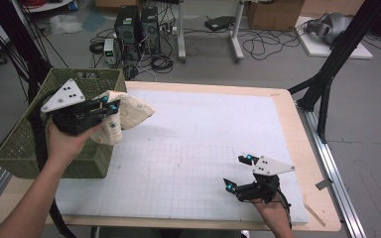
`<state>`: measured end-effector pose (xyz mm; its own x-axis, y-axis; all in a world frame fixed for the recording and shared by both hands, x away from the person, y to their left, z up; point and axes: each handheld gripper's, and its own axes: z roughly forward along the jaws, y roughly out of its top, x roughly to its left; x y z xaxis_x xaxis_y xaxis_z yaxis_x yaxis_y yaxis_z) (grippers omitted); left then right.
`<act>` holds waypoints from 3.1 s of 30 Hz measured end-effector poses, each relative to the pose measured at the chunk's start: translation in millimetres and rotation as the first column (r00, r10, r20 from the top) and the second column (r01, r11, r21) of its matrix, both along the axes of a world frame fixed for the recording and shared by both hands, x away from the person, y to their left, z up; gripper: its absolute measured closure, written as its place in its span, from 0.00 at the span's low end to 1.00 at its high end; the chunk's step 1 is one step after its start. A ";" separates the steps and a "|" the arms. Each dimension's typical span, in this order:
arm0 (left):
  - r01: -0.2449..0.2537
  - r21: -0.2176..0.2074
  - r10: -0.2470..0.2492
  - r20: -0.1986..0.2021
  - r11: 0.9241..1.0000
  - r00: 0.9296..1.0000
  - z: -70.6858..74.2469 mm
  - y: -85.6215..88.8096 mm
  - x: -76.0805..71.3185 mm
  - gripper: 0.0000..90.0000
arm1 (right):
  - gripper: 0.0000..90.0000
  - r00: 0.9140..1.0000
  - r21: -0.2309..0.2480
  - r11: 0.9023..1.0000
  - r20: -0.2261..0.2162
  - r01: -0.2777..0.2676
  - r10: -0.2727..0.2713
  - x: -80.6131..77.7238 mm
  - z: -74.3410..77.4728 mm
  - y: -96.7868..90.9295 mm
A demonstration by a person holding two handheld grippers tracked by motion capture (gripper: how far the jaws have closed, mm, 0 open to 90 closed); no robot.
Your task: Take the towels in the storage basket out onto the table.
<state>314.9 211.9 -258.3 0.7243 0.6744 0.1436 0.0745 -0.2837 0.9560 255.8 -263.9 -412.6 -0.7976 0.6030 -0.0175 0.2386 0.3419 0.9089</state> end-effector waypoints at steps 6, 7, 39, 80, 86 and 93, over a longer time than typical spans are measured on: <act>0.044 -0.004 -0.044 -0.008 0.999 0.999 -4.2 -21.9 1.7 0.95 | 0.10 1.000 0.003 1.000 0.007 -0.001 0.001 0.5 0.7 0.0; 0.054 -0.005 -0.054 -0.010 0.999 0.998 -5.2 -26.1 2.0 0.95 | 0.10 1.000 0.004 1.000 0.007 -0.001 0.001 0.6 0.8 -0.2; 0.223 -0.057 -0.230 -0.160 0.973 0.960 -81.4 -134.6 8.7 0.94 | 0.10 1.000 0.012 1.000 0.009 0.013 -0.013 3.7 1.7 -1.8; 0.256 -0.028 -0.253 -0.282 0.966 0.925 -136.2 -153.1 17.7 0.53 | 0.11 1.000 0.031 0.999 -0.024 0.011 -0.010 24.1 -2.1 10.7; 0.254 -0.048 -0.257 -0.276 0.966 0.926 -131.9 -143.8 15.8 0.49 | 0.11 1.000 0.030 1.000 -0.025 0.005 -0.004 25.0 -2.4 12.3; 0.254 -0.053 -0.259 -0.268 0.966 0.928 -131.1 -132.0 10.8 0.48 | 0.11 1.000 0.031 1.000 -0.024 0.005 -0.005 26.0 -2.5 12.9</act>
<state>325.7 79.8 -389.5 0.8824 0.4614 -0.0919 0.2579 -0.3111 0.9147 281.8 -251.0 -415.2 -0.7944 0.6070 0.0204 0.2624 0.3126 0.9129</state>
